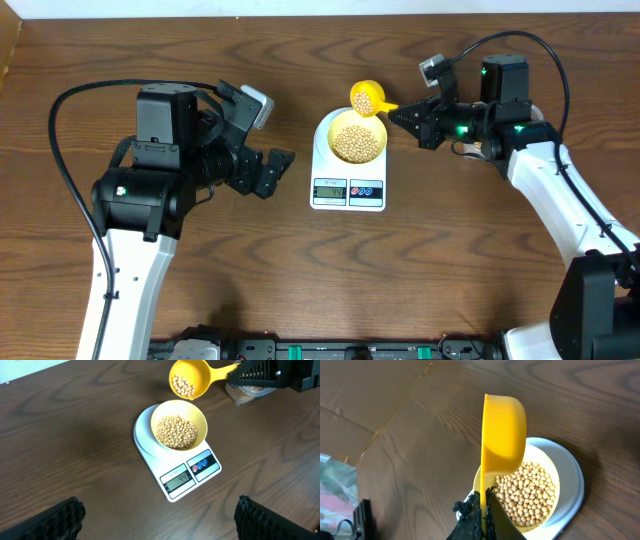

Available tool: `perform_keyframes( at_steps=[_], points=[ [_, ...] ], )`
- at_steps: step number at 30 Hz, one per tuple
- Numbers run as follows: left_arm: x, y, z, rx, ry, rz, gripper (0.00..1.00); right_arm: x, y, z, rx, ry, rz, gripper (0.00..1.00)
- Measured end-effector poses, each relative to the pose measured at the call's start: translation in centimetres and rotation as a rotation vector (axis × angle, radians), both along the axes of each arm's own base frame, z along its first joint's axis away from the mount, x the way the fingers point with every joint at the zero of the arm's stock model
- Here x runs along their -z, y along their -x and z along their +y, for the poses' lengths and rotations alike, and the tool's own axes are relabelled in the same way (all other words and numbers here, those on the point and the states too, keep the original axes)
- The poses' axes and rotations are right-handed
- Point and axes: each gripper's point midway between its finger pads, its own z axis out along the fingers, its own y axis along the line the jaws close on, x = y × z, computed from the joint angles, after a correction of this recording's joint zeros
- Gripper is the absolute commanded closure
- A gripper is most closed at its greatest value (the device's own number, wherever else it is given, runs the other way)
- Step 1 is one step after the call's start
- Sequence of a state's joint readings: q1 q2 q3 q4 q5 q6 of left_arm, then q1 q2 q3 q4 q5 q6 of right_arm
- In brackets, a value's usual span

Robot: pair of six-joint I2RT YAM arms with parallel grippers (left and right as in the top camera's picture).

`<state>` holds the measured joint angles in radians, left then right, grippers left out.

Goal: Scoop item into bowl and weigh 50g on scale

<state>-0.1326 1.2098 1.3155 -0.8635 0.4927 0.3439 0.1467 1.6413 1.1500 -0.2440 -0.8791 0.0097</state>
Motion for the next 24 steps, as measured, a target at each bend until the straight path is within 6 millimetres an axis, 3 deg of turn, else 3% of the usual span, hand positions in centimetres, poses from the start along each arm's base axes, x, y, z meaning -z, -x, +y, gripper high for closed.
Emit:
perform_keyframes(
  at_steps=[24],
  points=[
    [0.0, 0.0, 0.0, 0.000, 0.000, 0.000, 0.02, 1.3, 0.1, -0.3, -0.110, 0.170, -0.221, 0.99]
  ],
)
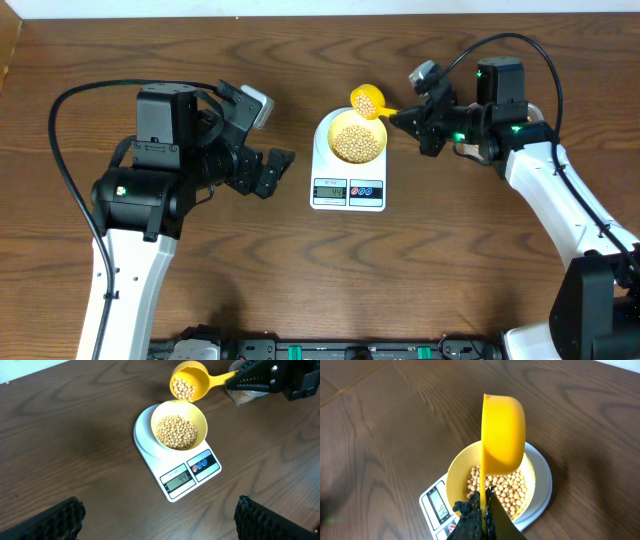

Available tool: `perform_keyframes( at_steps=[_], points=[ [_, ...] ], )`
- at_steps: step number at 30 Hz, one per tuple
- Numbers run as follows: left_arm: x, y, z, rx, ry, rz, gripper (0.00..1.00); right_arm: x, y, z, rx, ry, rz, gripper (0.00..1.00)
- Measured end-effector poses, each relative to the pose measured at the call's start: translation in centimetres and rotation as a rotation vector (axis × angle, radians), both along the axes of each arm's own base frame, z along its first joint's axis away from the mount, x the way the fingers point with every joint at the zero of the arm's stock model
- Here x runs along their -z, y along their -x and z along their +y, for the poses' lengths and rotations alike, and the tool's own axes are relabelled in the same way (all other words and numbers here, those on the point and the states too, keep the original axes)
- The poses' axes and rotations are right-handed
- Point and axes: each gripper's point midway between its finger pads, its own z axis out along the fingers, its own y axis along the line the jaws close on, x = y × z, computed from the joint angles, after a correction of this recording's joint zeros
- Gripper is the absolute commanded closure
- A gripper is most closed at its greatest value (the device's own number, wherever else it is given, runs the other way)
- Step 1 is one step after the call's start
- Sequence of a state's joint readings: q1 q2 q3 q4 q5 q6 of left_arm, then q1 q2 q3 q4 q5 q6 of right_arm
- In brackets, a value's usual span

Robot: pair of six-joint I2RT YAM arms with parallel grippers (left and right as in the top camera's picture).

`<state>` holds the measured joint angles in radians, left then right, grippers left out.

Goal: Scoop item into bowl and weigh 50g on scale

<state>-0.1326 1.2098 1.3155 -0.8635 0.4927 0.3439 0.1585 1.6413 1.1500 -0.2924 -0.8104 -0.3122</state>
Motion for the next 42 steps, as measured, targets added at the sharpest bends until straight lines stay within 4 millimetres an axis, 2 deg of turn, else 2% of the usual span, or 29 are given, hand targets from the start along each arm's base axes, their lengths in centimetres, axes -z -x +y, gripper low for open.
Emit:
perform_keyframes(
  at_steps=[23, 42],
  points=[
    [0.0, 0.0, 0.0, 0.000, 0.000, 0.000, 0.02, 0.6, -0.1, -0.1, -0.083, 0.078, -0.132, 0.99],
    [0.0, 0.0, 0.0, 0.000, 0.000, 0.000, 0.02, 1.8, 0.2, -0.4, -0.050, 0.087, -0.048, 0.99]
  ],
)
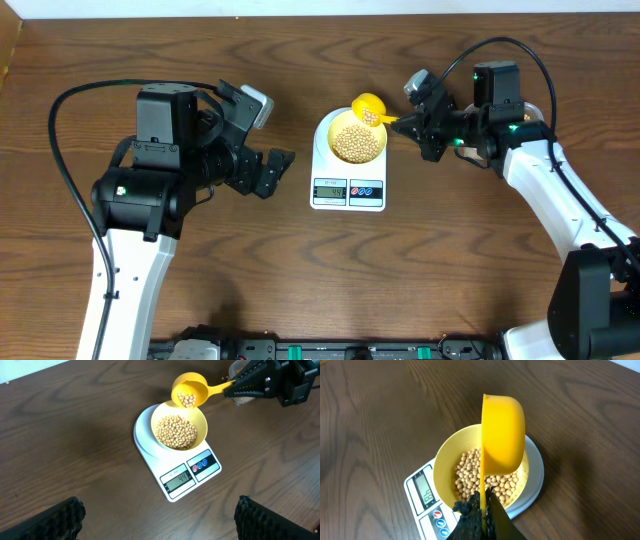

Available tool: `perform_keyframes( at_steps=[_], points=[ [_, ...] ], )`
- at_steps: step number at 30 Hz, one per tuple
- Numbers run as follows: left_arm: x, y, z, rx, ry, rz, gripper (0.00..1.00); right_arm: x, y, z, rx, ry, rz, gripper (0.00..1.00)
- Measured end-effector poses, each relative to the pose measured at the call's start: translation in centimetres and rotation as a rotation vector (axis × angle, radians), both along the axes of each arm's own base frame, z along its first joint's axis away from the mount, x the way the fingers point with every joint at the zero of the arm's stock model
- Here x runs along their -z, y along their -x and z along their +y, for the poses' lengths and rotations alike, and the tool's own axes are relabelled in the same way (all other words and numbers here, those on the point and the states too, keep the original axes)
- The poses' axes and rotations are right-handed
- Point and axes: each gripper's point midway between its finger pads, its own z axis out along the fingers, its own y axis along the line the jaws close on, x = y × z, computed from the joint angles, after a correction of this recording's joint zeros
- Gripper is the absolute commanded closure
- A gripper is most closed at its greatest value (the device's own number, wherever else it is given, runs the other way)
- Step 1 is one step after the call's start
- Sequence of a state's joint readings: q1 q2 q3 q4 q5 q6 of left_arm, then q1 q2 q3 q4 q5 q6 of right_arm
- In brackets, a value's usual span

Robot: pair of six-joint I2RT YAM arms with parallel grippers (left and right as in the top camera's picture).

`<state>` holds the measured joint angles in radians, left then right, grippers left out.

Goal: Scoop item into bowl and weigh 50g on scale

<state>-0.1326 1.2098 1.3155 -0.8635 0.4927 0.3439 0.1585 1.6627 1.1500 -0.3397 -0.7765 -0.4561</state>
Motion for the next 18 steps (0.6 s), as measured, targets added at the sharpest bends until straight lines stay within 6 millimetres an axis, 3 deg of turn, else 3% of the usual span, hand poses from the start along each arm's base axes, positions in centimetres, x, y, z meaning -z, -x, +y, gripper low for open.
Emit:
perform_keyframes(
  at_steps=[18],
  points=[
    [0.00, 0.00, 0.00, 0.000, 0.000, 0.000, 0.03, 0.00, 0.00, 0.00, 0.006, -0.004, 0.008, 0.99]
  ],
)
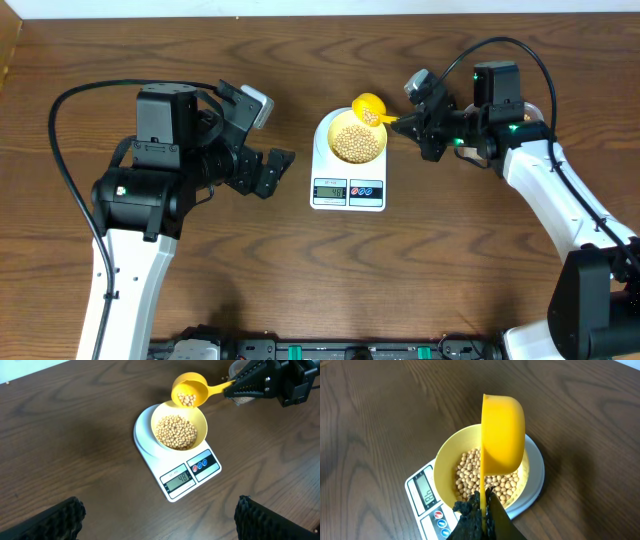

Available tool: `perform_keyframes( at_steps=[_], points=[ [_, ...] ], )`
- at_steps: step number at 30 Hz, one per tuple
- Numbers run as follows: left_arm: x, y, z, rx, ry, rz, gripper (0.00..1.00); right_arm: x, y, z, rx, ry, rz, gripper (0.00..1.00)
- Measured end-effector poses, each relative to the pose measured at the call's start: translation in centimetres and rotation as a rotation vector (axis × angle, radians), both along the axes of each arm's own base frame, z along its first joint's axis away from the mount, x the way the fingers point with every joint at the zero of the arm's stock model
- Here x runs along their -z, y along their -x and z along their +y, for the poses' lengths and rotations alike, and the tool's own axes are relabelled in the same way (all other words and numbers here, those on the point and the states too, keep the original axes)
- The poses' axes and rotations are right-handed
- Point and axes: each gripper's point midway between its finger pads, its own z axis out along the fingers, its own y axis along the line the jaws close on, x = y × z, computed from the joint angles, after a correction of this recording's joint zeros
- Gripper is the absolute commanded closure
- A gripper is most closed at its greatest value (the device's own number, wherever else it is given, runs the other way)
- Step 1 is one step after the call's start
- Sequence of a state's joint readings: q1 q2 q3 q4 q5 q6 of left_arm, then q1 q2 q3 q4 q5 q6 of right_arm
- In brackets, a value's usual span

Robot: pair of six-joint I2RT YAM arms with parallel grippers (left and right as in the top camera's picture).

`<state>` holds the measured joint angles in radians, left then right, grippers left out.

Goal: Scoop item into bowl and weigh 50g on scale

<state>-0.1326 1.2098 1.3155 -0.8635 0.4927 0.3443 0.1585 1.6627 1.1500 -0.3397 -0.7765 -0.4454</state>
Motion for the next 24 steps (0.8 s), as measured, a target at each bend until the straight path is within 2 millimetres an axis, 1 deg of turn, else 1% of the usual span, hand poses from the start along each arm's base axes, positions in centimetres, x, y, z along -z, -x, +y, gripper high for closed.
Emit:
perform_keyframes(
  at_steps=[24],
  points=[
    [0.00, 0.00, 0.00, 0.000, 0.000, 0.000, 0.03, 0.11, -0.12, -0.13, 0.008, 0.009, -0.001, 0.99]
  ],
)
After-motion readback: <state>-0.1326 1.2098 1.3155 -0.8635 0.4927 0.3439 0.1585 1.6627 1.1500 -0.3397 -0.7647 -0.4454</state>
